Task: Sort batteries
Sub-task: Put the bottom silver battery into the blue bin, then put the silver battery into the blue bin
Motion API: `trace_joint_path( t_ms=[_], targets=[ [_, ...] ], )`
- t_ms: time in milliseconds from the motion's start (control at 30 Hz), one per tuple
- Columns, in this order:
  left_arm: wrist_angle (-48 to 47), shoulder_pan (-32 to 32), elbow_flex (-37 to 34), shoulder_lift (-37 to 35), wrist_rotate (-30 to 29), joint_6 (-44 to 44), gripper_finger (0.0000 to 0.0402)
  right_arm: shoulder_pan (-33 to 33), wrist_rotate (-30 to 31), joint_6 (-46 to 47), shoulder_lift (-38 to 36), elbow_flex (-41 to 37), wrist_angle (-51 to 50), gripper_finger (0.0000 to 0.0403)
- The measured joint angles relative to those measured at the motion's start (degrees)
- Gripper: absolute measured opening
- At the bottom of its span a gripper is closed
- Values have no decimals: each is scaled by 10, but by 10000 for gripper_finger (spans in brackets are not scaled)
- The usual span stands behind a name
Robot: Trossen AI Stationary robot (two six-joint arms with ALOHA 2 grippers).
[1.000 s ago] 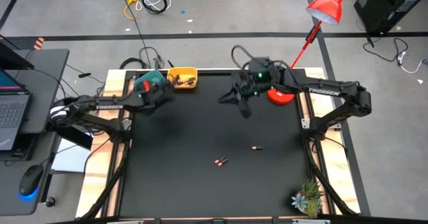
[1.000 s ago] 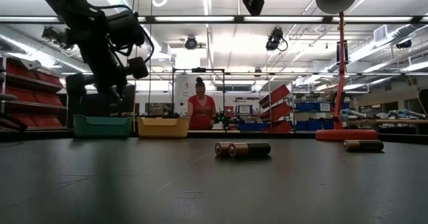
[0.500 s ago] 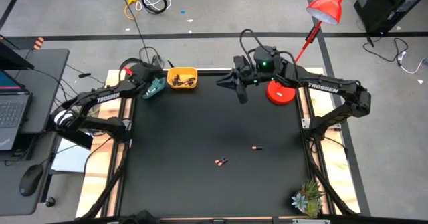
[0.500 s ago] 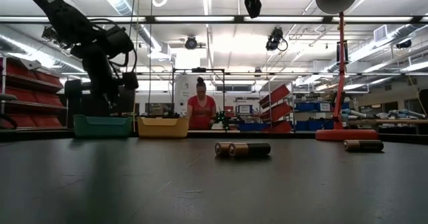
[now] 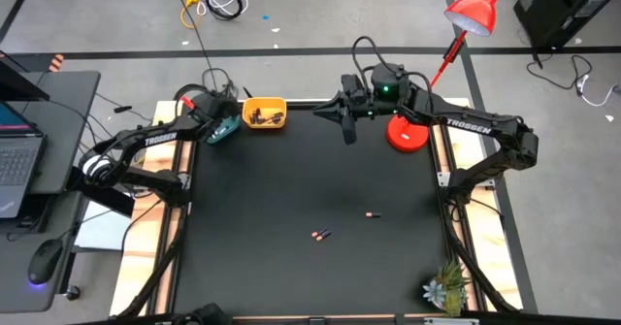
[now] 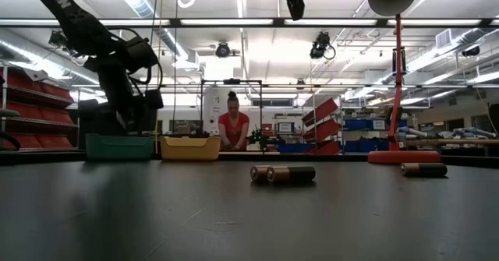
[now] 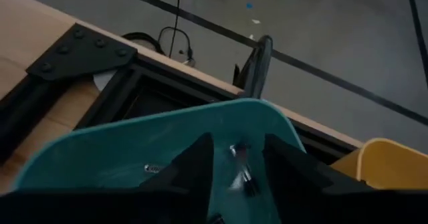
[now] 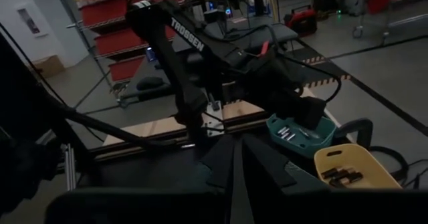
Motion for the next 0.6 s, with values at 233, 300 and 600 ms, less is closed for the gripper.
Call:
trace_joint_path(
  t_ms=[233, 300, 600],
  targets=[
    [54, -15, 0, -20, 87, 39, 148, 0, 0, 4, 0, 0, 0, 41],
    [53, -42, 15, -24, 124, 105, 141, 0, -2, 4, 0, 0, 0, 41],
    [-376, -222, 222, 31, 179, 294, 116, 0, -50, -1, 0, 0, -5, 41]
  ],
)
